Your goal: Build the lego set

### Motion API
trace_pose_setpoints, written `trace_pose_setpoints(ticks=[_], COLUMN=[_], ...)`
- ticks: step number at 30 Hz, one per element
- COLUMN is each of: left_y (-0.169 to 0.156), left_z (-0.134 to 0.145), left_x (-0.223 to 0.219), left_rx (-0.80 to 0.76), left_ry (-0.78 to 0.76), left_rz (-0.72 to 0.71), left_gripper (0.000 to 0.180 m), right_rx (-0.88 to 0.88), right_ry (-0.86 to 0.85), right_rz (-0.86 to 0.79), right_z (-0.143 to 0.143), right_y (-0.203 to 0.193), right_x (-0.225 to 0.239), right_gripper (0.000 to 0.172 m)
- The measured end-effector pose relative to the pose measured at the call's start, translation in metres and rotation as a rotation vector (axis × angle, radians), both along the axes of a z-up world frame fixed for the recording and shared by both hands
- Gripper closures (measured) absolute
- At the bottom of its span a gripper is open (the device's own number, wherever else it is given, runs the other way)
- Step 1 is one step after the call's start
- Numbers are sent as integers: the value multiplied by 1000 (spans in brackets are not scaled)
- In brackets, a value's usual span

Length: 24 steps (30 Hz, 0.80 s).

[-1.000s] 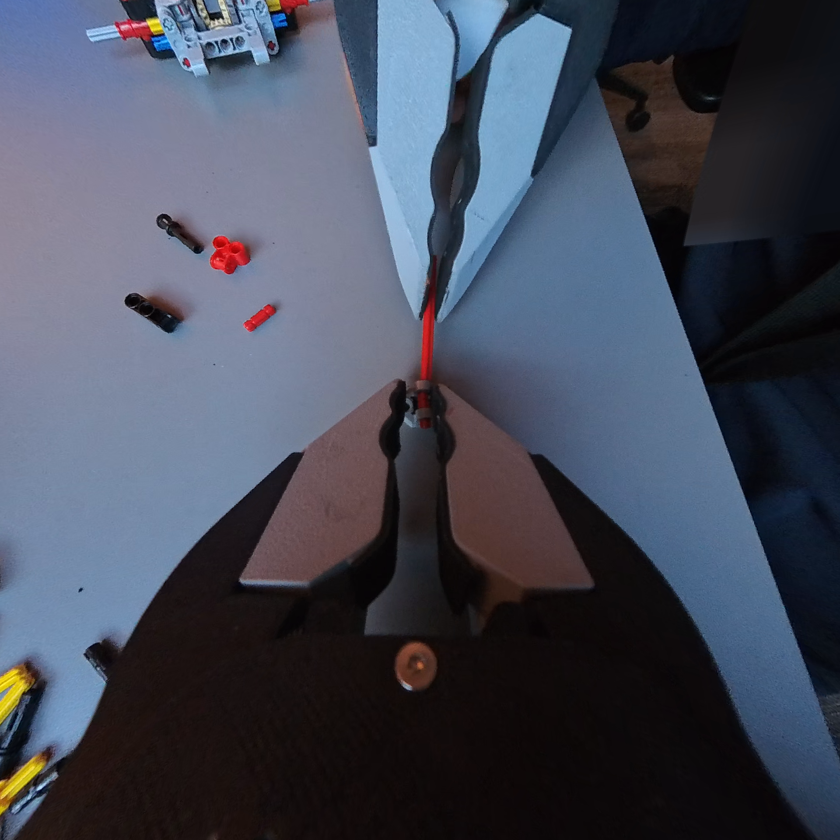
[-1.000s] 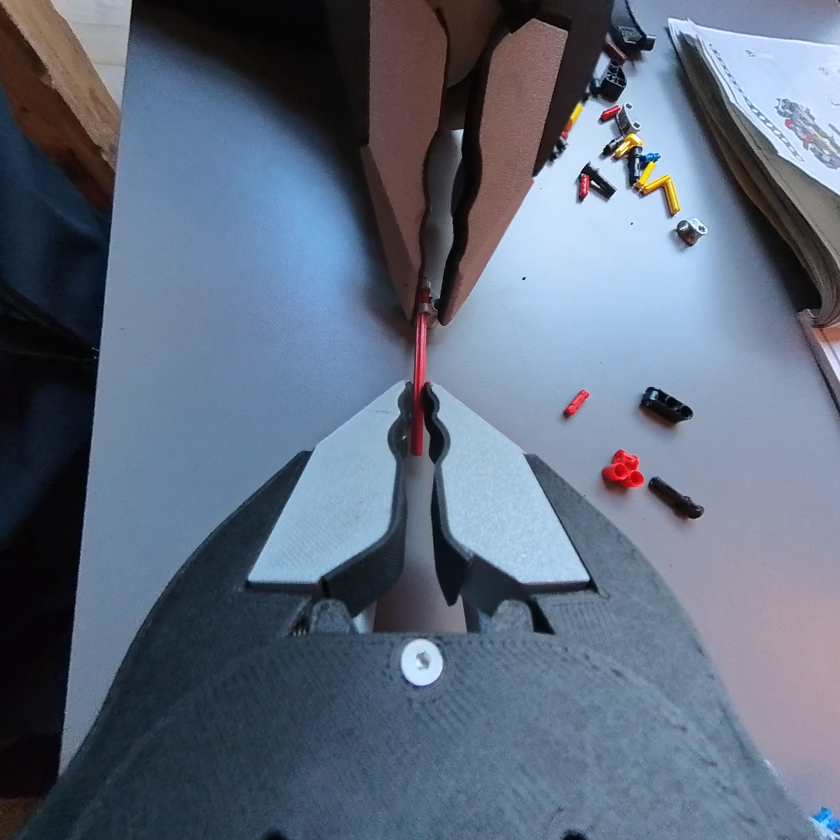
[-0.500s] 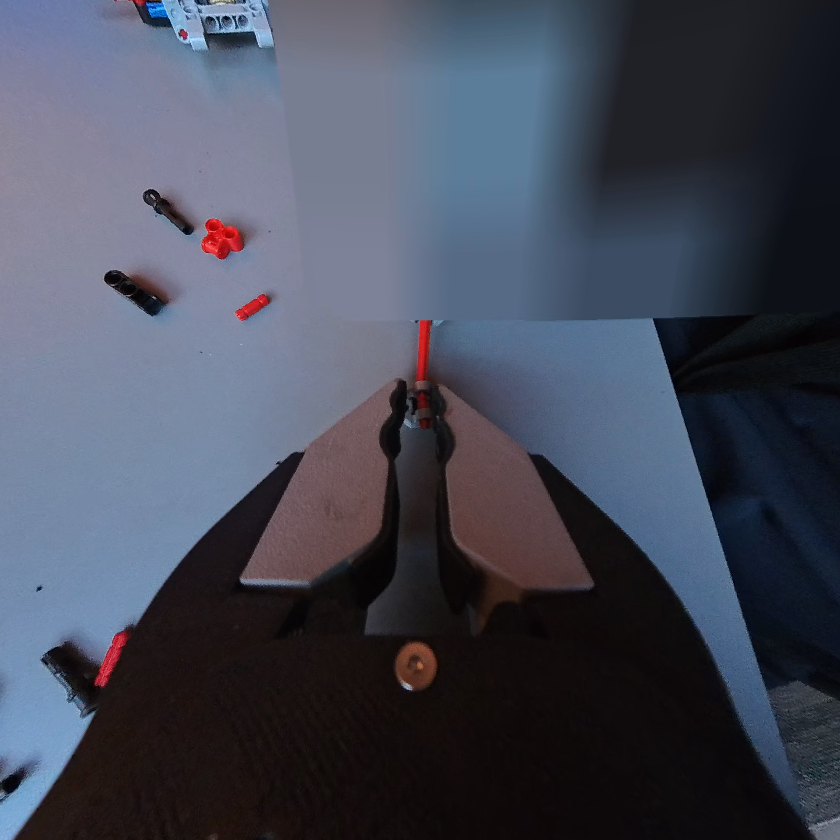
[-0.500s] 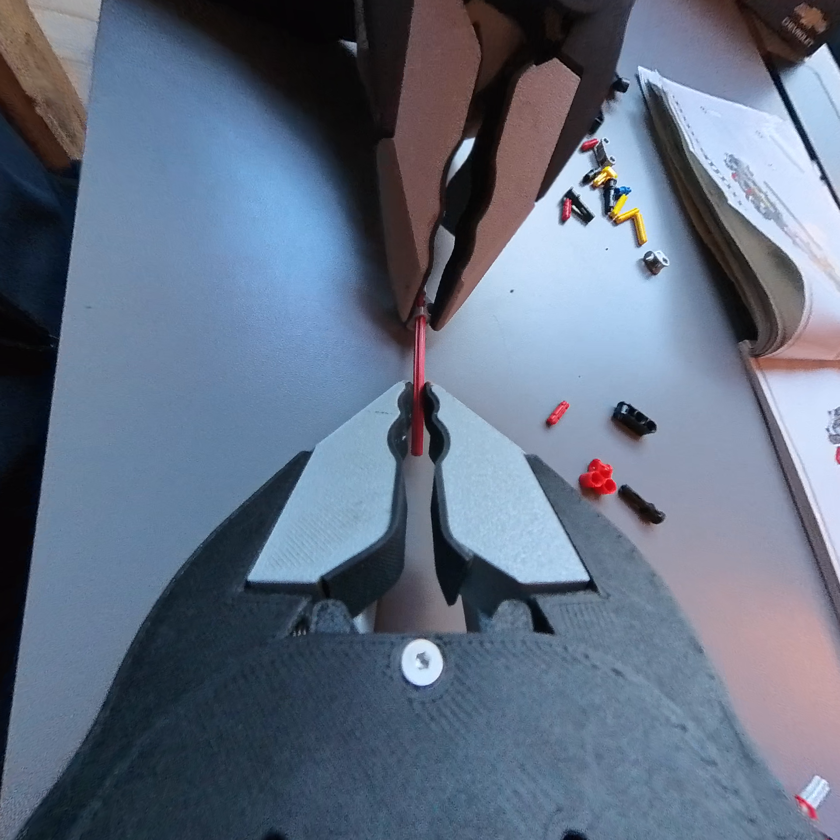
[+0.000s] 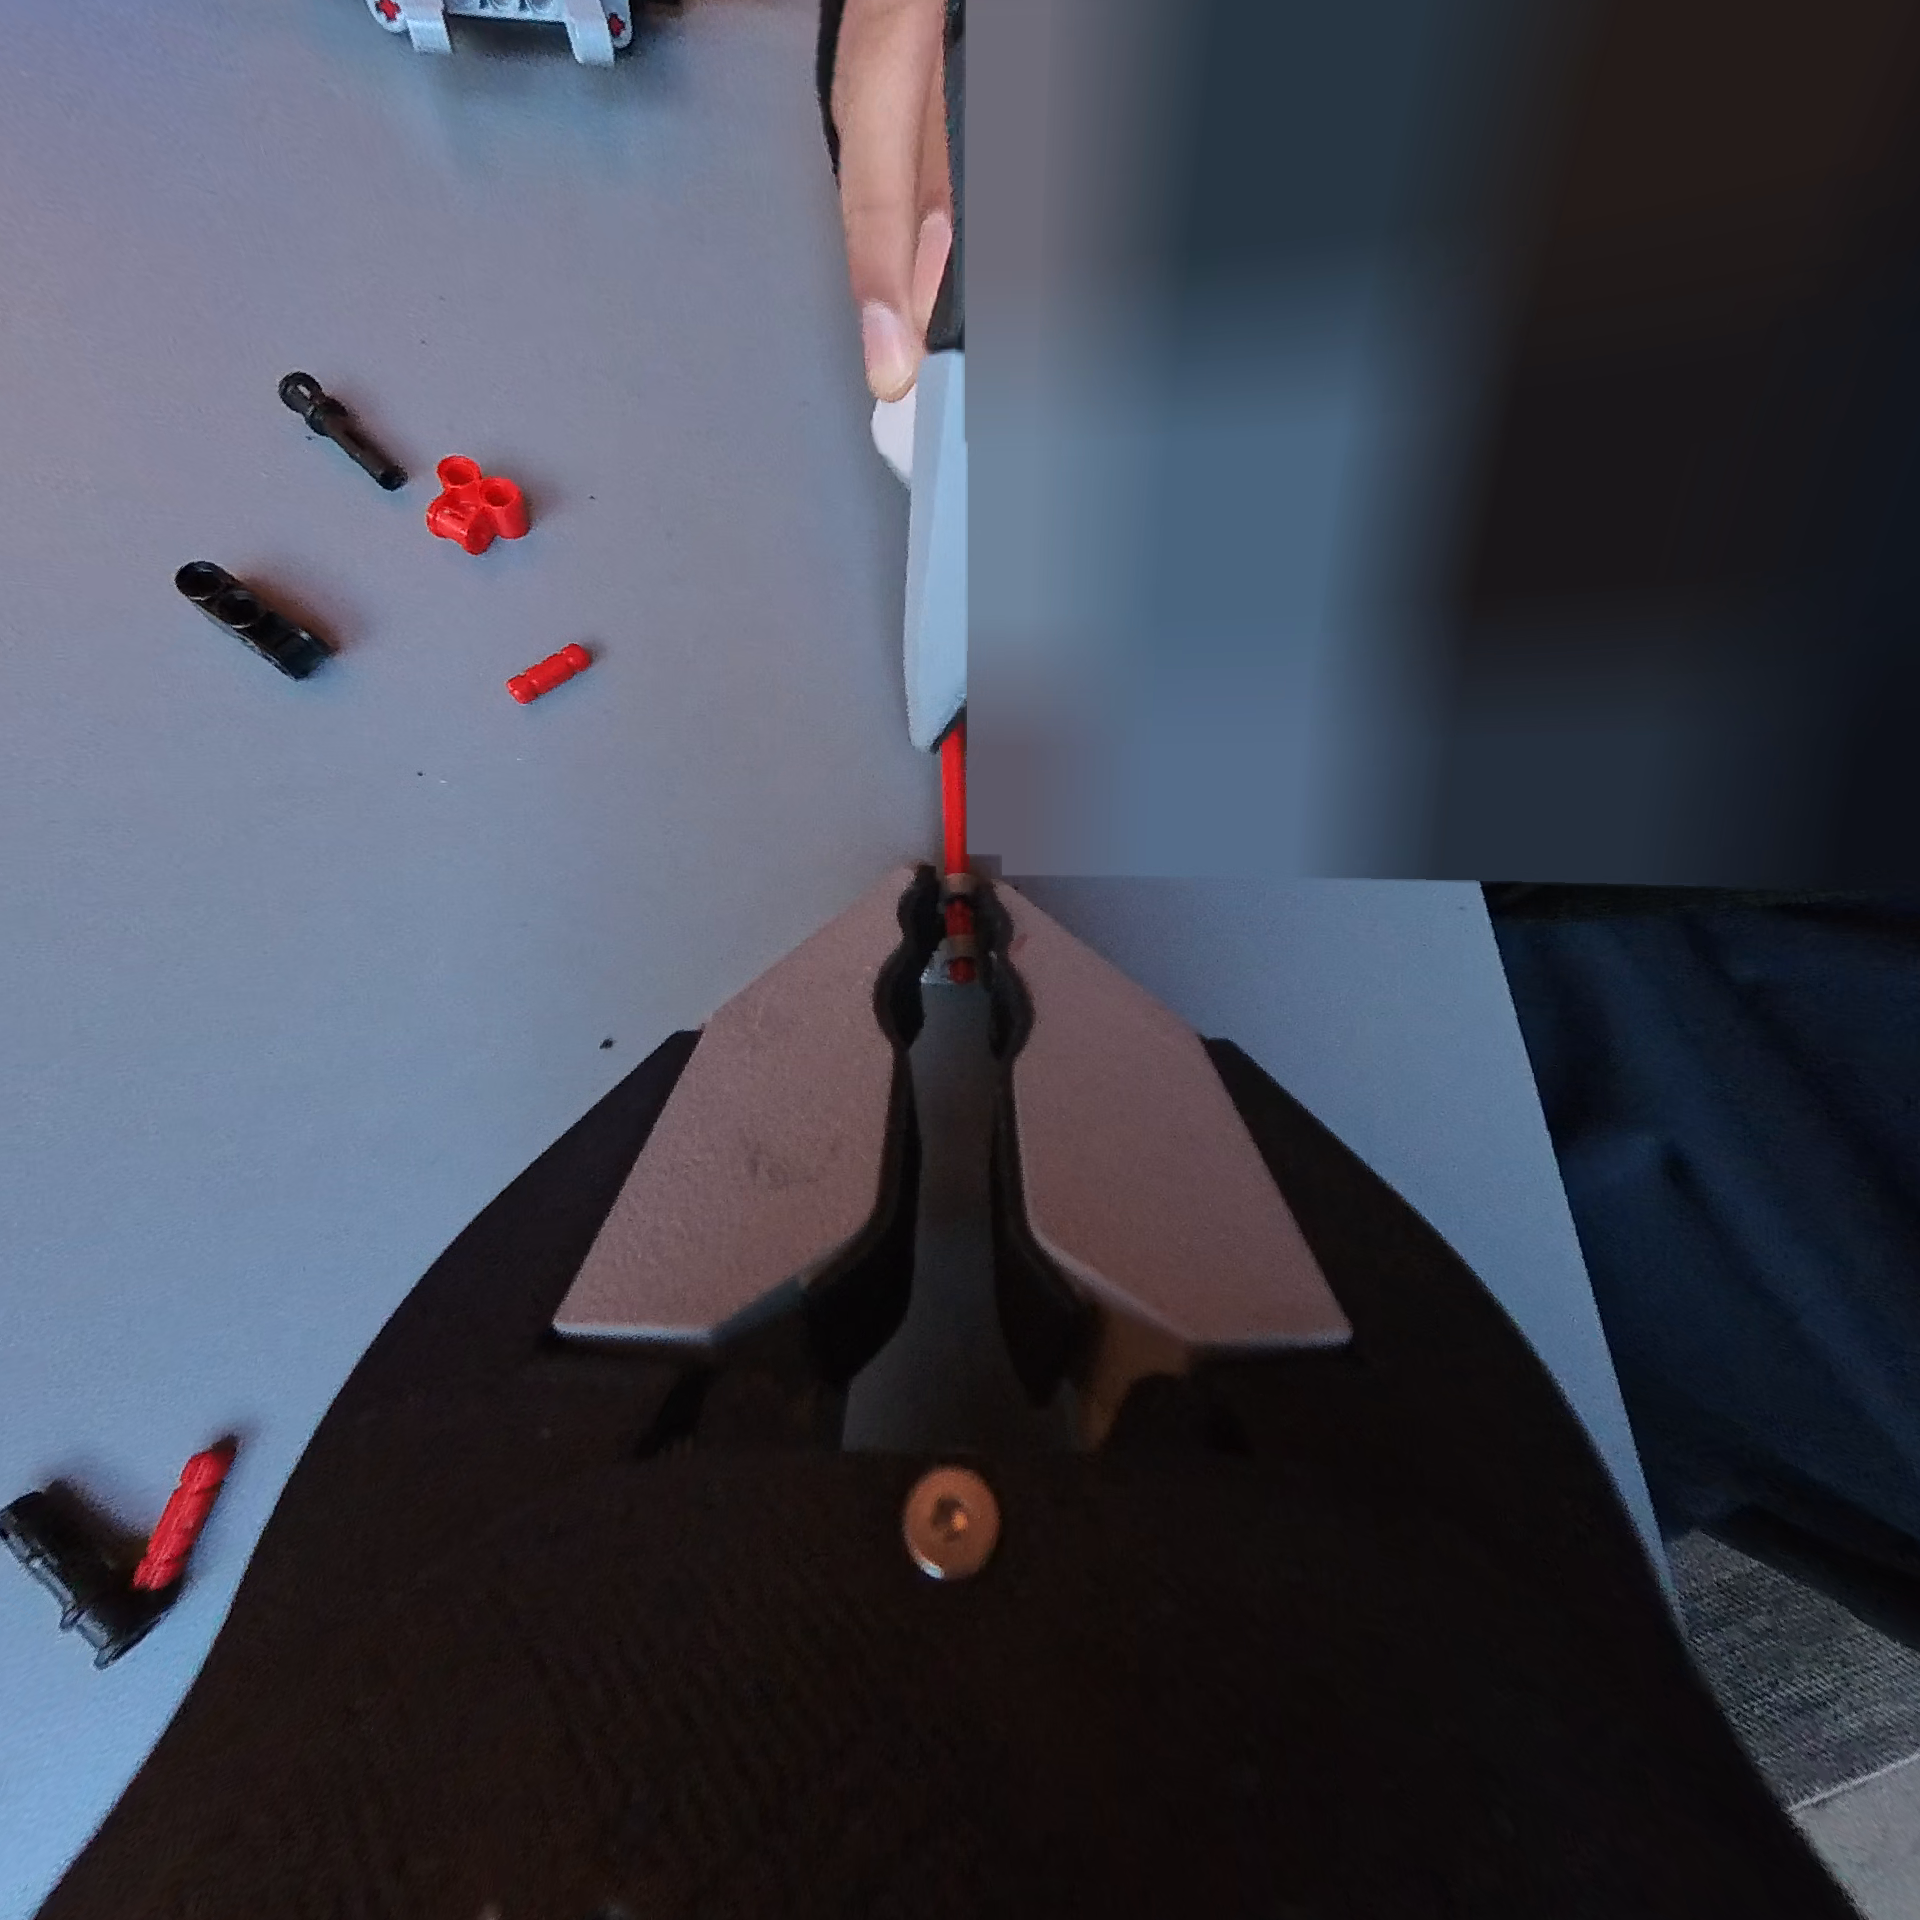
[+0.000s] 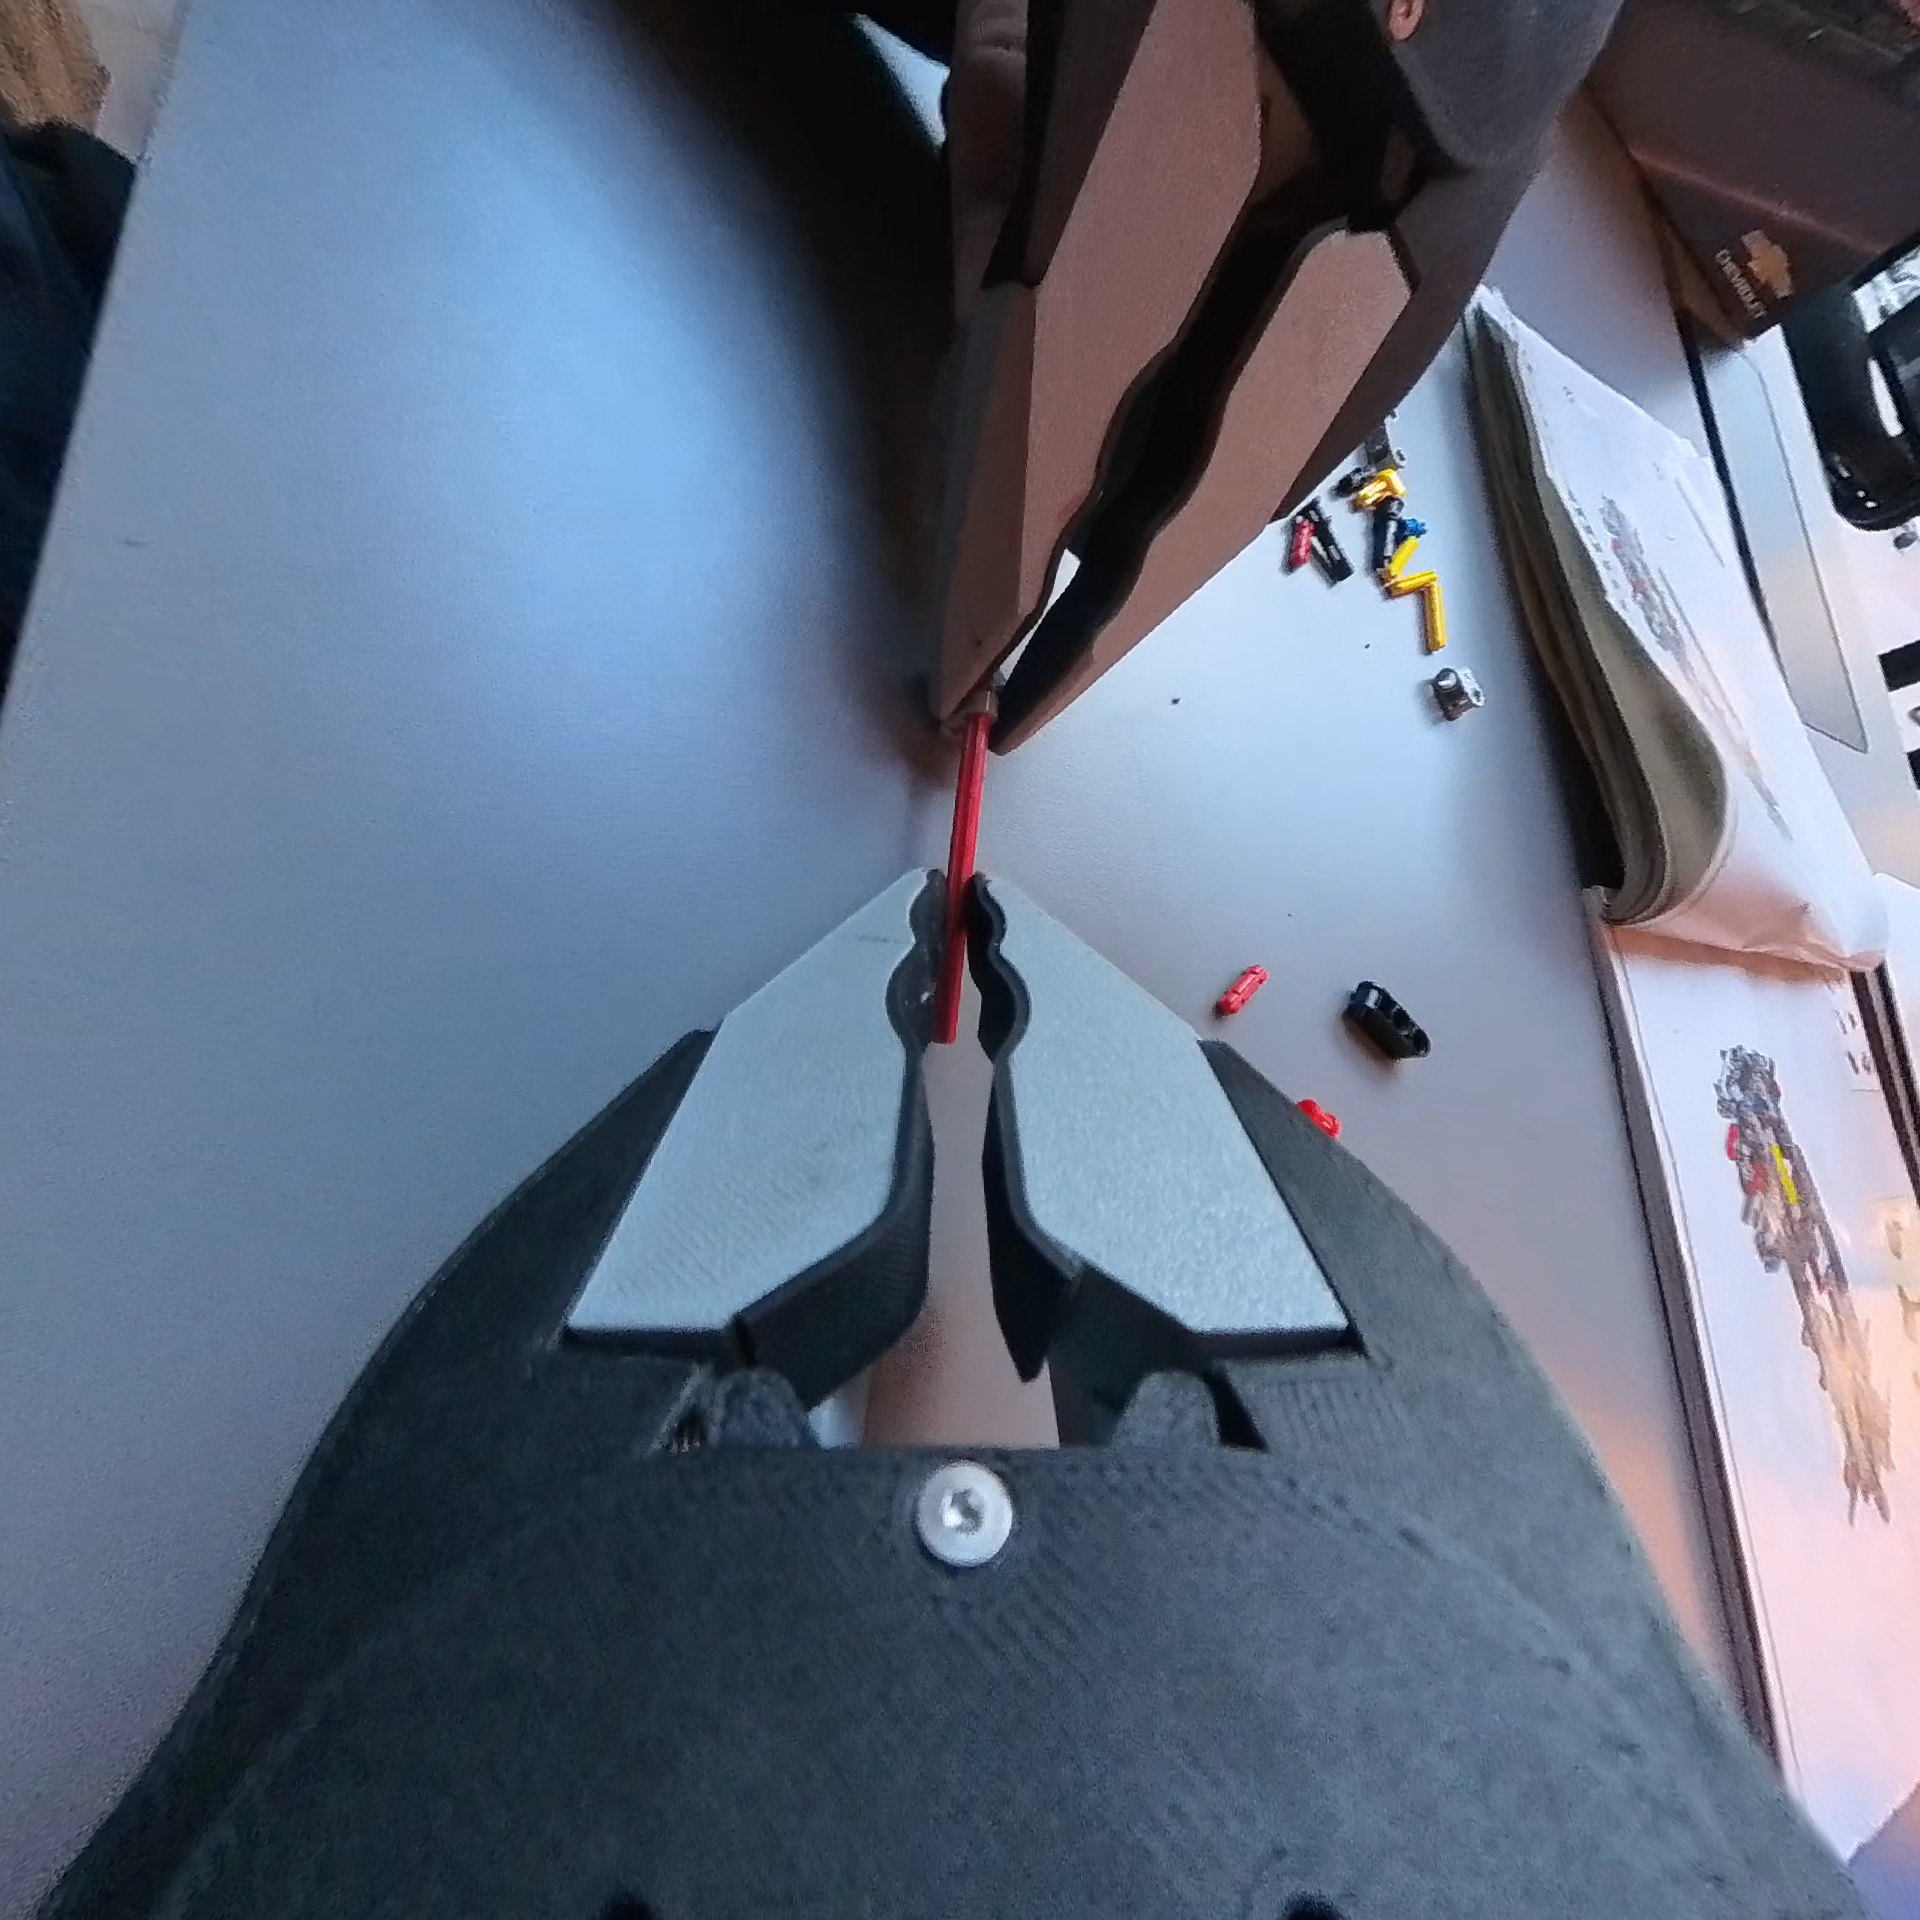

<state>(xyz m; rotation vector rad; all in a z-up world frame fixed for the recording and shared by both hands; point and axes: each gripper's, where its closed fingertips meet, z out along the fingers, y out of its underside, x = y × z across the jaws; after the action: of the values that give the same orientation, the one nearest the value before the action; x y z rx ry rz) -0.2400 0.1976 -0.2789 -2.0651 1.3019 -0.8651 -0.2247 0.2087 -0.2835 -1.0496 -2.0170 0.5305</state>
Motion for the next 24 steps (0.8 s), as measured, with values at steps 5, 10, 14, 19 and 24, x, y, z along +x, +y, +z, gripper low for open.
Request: trace_pose_setpoints(ticks=[5, 10, 14, 19, 24], left_y=[-2, -2, -2, -3, -3], left_z=[-1, -1, -1, -1, -1], left_x=[-2, -2, -2, -3, -4], left_rx=[39, 44, 48, 6, 4], left_ry=[15, 18, 22, 12, 62], left_rz=[-17, -17, 4, 38, 104], left_gripper=[176, 175, 176, 175, 176], right_rx=[38, 30, 37, 64, 191], right_ry=[6, -6, -9, -12, 1], right_rz=[23, 17, 9, 12, 3], right_z=[-1, -1, -1, -1, 4], right_y=[0, -2, -2, -4, -6], right_x=[-3, -2, -3, -3, -5], right_gripper=[171, 172, 172, 172, 172])
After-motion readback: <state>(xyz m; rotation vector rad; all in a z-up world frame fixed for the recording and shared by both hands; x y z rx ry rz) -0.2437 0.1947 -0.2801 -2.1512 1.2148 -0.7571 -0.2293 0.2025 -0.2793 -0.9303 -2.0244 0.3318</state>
